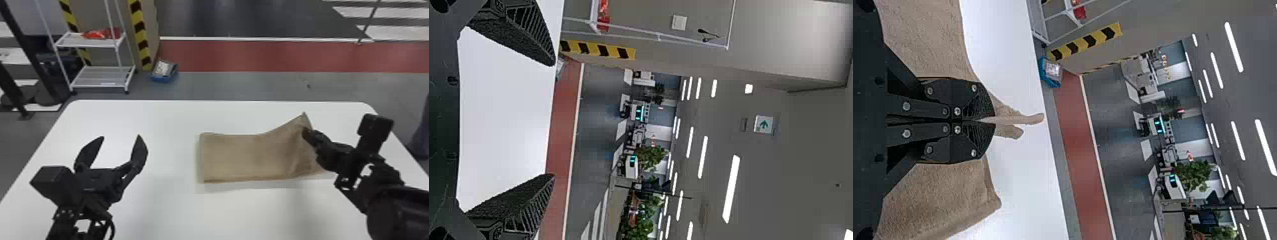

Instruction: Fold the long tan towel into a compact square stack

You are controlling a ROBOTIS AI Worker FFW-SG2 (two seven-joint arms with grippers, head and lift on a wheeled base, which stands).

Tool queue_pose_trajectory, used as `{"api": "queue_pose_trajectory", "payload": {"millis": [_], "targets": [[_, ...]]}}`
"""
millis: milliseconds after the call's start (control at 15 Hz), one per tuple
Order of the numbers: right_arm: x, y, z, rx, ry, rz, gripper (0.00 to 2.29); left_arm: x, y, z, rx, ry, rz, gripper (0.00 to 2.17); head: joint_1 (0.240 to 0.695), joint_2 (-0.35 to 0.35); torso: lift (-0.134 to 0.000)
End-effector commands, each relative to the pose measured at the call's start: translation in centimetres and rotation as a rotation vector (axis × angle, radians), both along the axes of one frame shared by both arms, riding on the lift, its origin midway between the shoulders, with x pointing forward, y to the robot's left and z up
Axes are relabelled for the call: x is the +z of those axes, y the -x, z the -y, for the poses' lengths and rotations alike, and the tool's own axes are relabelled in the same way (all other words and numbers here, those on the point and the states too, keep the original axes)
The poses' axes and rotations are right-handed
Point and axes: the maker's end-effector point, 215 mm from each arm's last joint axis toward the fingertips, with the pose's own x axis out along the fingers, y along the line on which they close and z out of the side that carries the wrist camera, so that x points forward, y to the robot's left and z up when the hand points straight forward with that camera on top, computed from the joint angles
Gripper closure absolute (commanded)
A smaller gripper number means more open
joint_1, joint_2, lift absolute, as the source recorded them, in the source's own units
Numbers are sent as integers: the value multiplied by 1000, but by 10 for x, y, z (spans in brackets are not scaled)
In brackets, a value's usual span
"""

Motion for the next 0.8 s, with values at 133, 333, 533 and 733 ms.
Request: {"api": "queue_pose_trajectory", "payload": {"millis": [133, 333, 533, 733], "targets": [[15, 7, 49, -80, -21, -2, 1322, -8, 0, -4, 5, 6, -14, 83, 695, -52, -122], [-25, 6, 57, -93, -31, -103, -2, -11, -1, 3, -9, 8, -18, 83, 695, -82, -122], [-28, 13, 79, -115, -22, -120, 39, -16, 2, 0, -5, 5, -29, 83, 695, -96, -122], [-39, 21, 108, -108, 29, -184, 43, -18, 2, 2, -12, 7, -32, 83, 695, -115, -122]]}}
